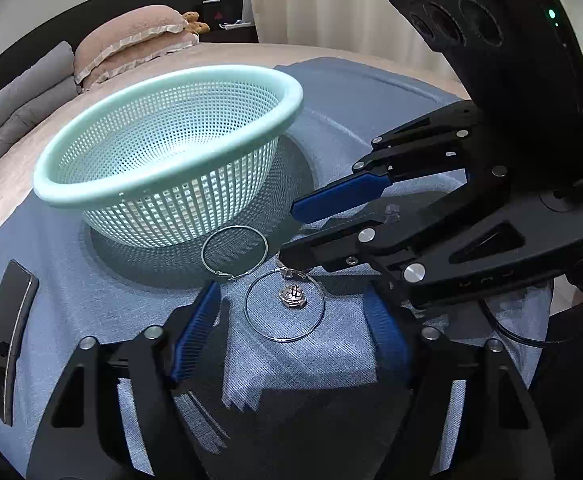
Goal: Organize jewelry
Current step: 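Grasp the silver hoop earring with left tool while right tool grasps a small silver earring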
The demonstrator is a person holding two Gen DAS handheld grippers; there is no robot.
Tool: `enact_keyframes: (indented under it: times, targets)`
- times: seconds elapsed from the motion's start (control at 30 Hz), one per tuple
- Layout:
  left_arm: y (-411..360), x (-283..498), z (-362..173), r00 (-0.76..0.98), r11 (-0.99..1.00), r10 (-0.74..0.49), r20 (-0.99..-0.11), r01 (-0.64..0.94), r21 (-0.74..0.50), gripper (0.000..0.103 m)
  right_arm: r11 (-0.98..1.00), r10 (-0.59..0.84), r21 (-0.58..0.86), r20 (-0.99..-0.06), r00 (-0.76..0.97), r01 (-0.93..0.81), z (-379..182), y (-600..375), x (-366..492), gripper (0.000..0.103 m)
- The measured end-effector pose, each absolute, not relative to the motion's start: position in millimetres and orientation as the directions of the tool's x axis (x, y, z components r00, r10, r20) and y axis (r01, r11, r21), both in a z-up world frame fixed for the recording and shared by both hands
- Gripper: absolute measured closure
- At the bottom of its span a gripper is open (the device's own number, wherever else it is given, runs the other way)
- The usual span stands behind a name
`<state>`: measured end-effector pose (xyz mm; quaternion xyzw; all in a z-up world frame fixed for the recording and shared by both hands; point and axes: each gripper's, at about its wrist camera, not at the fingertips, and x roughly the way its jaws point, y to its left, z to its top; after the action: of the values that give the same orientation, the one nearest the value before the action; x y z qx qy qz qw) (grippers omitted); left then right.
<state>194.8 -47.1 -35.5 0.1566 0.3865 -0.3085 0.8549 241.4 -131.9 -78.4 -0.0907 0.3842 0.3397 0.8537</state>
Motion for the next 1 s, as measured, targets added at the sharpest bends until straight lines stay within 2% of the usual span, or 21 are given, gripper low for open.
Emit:
enact_keyframes:
  times: [0.1,0.17,0.27,0.33,0.4,0.47,0.67,0.7,0.73,1.0]
  targets:
    - [-46.2,197.3,-38.2,0.505,0.753,-0.418,-0.756,0.658,0.023,0.037,0.747,0.508,0.123,-0.739,0.441,-0.654,-84.5,-126.0,248.3,0.076]
    - [-44.5,199.2,-38.5,0.489,0.749,-0.431,-0.759,0.662,0.001,0.042,0.743,0.502,0.123,-0.752,0.427,-0.657,-89.0,-123.0,248.8,0.090]
    - [-43.3,201.3,-38.6,0.480,0.750,-0.437,-0.760,0.661,-0.014,0.050,0.745,0.512,0.139,-0.746,0.426,-0.652,-89.6,-125.0,248.0,0.091]
    - [-42.1,202.1,-38.2,0.478,0.751,-0.441,-0.760,0.659,-0.021,0.058,0.747,0.519,0.149,-0.740,0.428,-0.648,-88.7,-128.8,244.9,0.091]
    - [-41.6,204.5,-38.3,0.473,0.754,-0.445,-0.760,0.656,-0.033,0.058,0.748,0.535,0.172,-0.727,0.430,-0.641,-86.6,-135.6,241.2,0.091]
    - [-42.9,204.9,-38.5,0.475,0.756,-0.444,-0.760,0.653,-0.034,0.059,0.754,0.541,0.178,-0.714,0.444,-0.633,-83.0,-142.3,236.9,0.096]
    - [-36.3,205.3,-36.1,0.473,0.769,-0.450,-0.757,0.637,-0.058,0.061,0.769,0.549,0.187,-0.684,0.481,-0.612,-71.7,-160.7,225.0,0.098]
    - [-35.0,204.8,-34.9,0.473,0.770,-0.451,-0.757,0.635,-0.061,0.084,0.770,0.551,0.190,-0.679,0.485,-0.609,-69.9,-162.9,223.3,0.098]
    - [-33.3,205.1,-34.6,0.468,0.775,-0.446,-0.763,0.629,-0.067,0.089,0.770,0.554,0.192,-0.675,0.488,-0.608,-68.3,-164.9,221.3,0.098]
    - [-20.7,199.9,-34.9,0.482,0.801,-0.425,-0.766,0.595,-0.071,0.090,0.769,0.532,0.163,-0.700,0.477,-0.618,-68.4,-152.5,219.9,0.095]
